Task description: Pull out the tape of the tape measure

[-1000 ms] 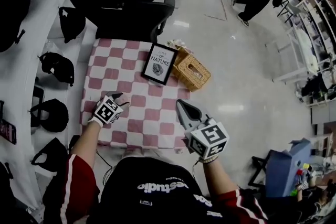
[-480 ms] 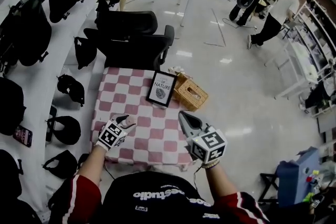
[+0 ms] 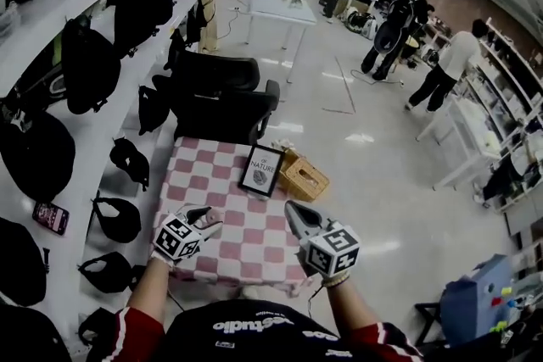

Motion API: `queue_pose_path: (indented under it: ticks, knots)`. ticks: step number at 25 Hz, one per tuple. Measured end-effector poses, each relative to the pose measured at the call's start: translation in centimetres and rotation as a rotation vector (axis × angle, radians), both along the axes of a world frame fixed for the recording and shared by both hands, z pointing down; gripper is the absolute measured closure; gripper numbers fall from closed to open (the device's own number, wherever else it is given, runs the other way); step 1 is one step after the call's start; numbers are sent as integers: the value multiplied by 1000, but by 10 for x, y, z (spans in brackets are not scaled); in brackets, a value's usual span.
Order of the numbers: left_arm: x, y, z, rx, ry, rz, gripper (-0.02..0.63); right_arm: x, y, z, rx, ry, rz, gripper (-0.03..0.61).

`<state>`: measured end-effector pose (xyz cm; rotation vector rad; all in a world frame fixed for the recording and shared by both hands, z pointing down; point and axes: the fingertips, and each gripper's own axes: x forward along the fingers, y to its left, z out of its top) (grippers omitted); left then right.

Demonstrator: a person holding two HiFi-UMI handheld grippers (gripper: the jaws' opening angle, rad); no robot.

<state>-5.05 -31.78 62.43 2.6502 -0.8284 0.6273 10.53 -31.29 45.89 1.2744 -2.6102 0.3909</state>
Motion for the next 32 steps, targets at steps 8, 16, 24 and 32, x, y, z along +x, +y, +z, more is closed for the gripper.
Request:
queue_pose_path:
  ticks: [8, 16, 24, 32]
  knots:
    - [-9, 29, -60, 99, 2, -4, 396, -16, 24, -24, 25, -18, -1, 578]
    - [-25, 47, -121, 230, 48, -41, 396, -26, 52, -44, 76, -38, 42, 578]
    - [-24, 74, -152, 295, 68, 18, 396, -24, 78, -52, 132, -38, 56, 578]
    - [-17, 90, -154, 295, 58, 78, 396, -44, 99, -55, 183, 32, -30, 532]
